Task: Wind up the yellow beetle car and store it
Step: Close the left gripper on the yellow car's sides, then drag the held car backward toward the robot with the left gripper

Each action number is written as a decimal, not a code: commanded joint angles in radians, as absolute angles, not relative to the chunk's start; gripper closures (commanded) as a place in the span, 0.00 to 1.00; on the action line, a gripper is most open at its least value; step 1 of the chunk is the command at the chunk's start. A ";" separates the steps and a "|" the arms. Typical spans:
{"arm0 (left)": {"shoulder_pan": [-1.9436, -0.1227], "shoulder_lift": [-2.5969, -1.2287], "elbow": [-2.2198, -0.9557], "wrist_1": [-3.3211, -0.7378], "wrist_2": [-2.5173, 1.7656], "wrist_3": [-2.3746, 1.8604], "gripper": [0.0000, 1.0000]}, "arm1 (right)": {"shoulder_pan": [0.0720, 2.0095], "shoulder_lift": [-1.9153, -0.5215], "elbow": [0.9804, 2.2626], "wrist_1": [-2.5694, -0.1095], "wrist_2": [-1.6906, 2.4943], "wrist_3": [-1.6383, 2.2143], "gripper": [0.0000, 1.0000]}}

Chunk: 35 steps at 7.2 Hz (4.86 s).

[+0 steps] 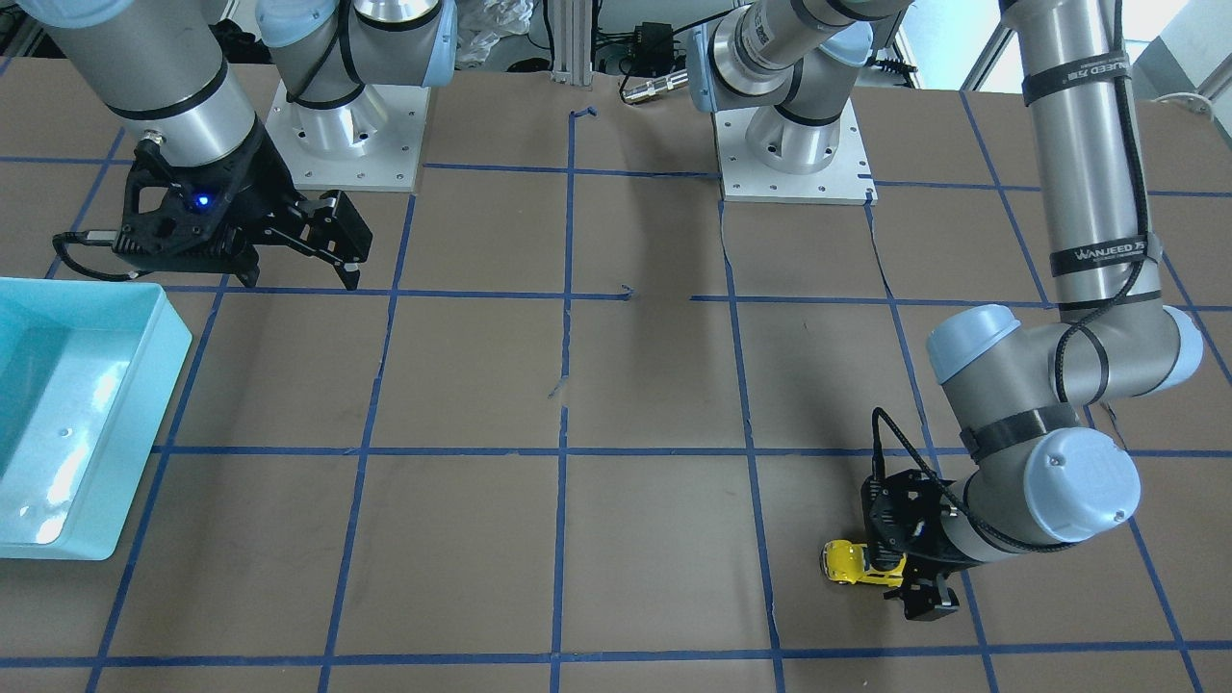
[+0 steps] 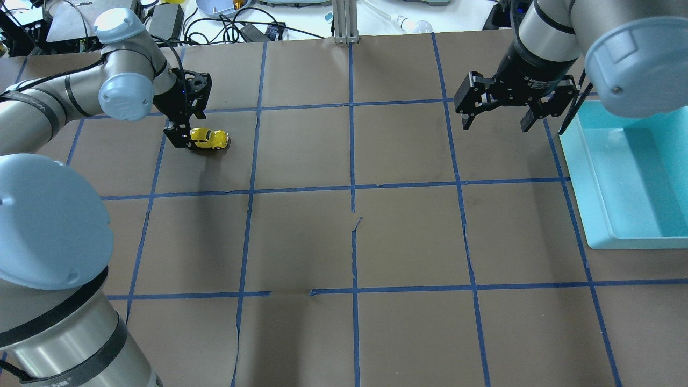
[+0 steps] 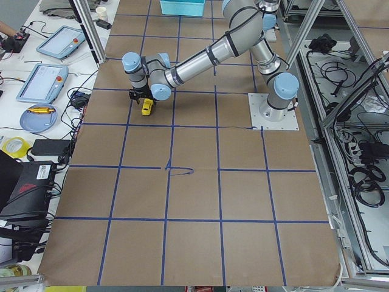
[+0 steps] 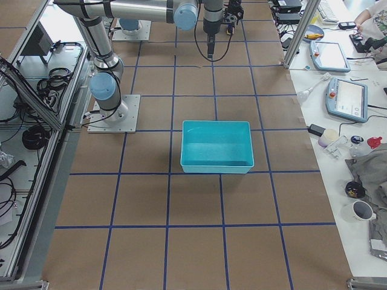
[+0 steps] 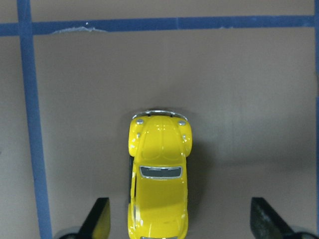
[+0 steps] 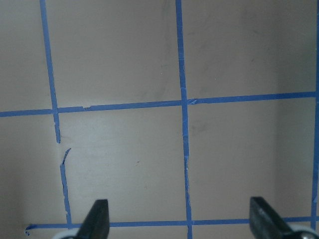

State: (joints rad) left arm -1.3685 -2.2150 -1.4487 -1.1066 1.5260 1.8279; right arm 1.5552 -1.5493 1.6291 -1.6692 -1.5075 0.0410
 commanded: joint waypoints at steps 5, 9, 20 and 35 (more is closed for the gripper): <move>-1.370 -2.227 -1.451 -1.088 1.525 1.830 0.74 | 1.554 -1.548 1.631 -1.672 -1.508 0.038 0.00; -1.368 -2.229 -1.451 -1.086 1.526 1.832 0.91 | 1.554 -1.548 1.631 -1.672 -1.508 0.038 0.00; -1.358 -2.235 -1.450 -1.074 1.549 1.842 0.95 | 1.554 -1.548 1.632 -1.667 -1.509 0.038 0.00; -1.264 -2.235 -1.442 -1.075 1.549 1.942 0.95 | 1.555 -1.548 1.632 -1.661 -1.509 0.038 0.00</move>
